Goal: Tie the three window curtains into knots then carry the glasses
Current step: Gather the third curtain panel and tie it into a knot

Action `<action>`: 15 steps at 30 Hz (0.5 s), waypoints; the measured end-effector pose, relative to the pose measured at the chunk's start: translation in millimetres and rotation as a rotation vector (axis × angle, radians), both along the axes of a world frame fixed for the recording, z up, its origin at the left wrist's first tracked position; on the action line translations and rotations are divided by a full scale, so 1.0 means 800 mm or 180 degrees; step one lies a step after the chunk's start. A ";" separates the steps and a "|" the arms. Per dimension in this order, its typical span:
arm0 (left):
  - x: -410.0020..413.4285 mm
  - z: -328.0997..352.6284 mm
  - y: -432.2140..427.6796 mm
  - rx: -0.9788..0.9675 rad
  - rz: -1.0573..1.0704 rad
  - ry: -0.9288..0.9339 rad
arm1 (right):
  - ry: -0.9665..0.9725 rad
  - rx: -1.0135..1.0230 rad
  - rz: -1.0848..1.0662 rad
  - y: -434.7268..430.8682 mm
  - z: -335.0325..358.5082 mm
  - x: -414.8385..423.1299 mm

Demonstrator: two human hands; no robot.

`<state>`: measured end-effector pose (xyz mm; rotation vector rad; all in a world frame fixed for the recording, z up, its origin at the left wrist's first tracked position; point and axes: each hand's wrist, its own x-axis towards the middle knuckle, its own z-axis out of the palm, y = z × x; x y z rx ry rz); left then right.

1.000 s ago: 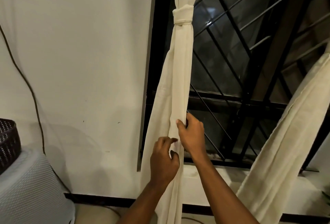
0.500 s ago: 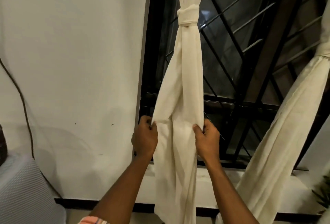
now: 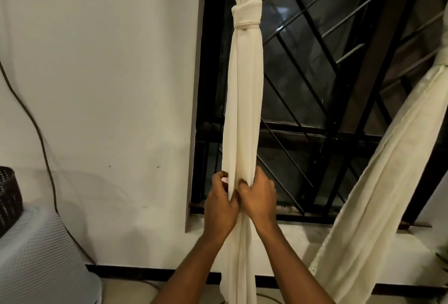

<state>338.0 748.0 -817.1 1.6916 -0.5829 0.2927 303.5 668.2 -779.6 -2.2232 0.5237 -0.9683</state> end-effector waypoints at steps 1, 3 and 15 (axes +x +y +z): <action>0.006 -0.003 0.005 0.0020 0.0058 0.0083 | 0.0011 0.0037 -0.0047 -0.006 0.002 0.000; 0.026 -0.011 0.025 0.0042 0.0487 0.0211 | 0.0038 0.0125 -0.0379 -0.025 0.007 -0.002; -0.008 -0.053 0.032 0.0331 0.0786 -0.0170 | 0.0279 0.0018 -0.0193 -0.001 -0.016 0.012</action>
